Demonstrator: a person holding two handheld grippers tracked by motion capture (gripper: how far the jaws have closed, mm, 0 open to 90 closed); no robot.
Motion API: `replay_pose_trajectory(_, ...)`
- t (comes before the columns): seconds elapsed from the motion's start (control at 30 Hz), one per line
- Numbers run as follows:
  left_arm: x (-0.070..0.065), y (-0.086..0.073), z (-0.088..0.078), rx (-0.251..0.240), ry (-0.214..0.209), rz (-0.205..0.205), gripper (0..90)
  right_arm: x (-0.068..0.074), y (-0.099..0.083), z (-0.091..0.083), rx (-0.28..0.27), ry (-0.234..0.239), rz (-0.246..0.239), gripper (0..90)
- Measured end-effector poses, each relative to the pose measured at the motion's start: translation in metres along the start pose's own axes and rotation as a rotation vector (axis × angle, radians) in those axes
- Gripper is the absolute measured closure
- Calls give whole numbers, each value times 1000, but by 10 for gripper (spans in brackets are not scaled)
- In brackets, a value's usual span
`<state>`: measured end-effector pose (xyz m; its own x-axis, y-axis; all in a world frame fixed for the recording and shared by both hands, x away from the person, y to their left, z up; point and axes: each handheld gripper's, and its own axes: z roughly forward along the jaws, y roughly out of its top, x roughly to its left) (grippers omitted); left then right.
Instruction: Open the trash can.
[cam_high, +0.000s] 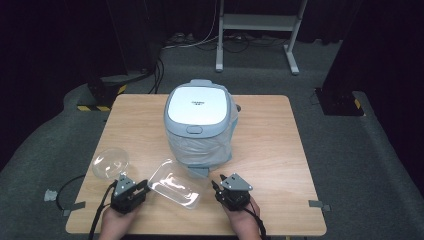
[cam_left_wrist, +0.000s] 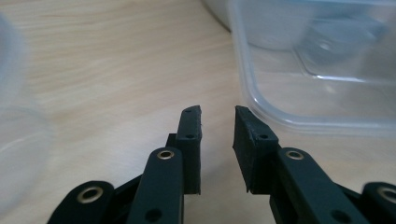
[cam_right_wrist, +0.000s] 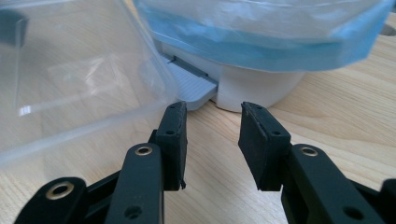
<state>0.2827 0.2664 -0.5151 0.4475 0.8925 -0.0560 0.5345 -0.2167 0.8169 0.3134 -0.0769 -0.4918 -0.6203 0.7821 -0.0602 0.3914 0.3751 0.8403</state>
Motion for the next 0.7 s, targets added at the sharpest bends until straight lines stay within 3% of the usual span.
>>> replay_pose_trajectory(0.1, -7, -4, -2, 7, 8, 33, 709, -3, -2, 0, 8, -7, 8, 620)
replay_pose_trajectory(0.2, 4, 0, 2, 2, 16, -14, 717, -3, -3, -1, 18, -12, 18, 624)
replay_pose_trajectory(0.27, 6, 5, 5, -7, 18, -13, 729, -4, -4, 0, 18, -7, 25, 630)
replay_pose_trajectory(0.37, 1, 9, 9, -6, -23, -20, 739, -3, -4, 1, 26, 4, 30, 634)
replay_pose_trajectory(0.43, -10, 8, 9, -5, -59, 2, 742, -2, -4, 3, 27, -2, 23, 640)
replay_pose_trajectory(0.6, -27, 4, 10, 11, -97, 46, 728, -11, -4, 4, 26, -35, 48, 635)
replay_pose_trajectory(0.7, -19, 5, 12, 9, -56, 46, 710, -18, -5, 2, 14, -55, 72, 635)
